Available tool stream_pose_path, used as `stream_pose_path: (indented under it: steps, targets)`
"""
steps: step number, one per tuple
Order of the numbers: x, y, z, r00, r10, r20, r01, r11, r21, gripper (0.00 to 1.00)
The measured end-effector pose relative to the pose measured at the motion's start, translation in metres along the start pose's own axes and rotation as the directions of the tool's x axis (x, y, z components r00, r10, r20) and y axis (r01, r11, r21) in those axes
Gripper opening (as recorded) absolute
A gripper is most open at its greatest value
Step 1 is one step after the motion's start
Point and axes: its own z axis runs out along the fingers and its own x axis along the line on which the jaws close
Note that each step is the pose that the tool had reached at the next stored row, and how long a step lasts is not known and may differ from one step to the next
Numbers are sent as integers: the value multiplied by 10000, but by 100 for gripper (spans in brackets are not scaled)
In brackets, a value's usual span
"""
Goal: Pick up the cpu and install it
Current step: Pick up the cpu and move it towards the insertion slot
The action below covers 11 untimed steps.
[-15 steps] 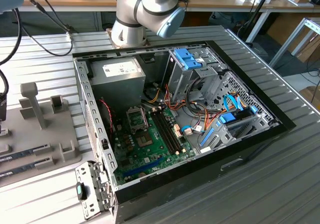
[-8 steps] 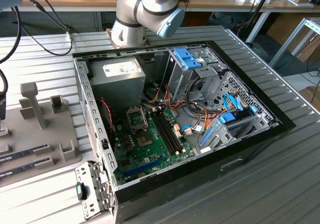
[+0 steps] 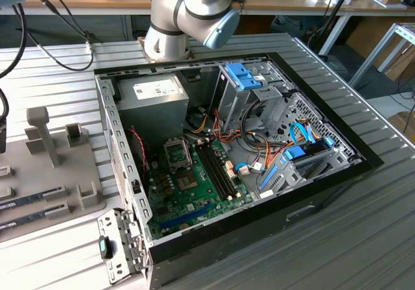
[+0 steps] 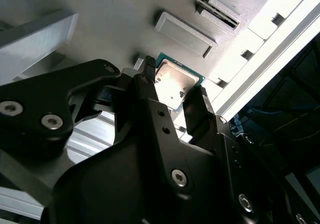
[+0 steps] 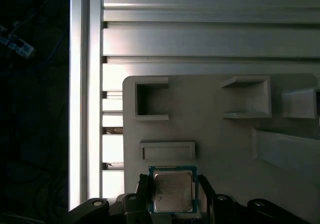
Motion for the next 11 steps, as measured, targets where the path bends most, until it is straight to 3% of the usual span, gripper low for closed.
stream_pose_path:
  steps: [11]
  targets:
    - [-1, 1, -58, 10000, 1, 0, -1, 10000, -25, 47]
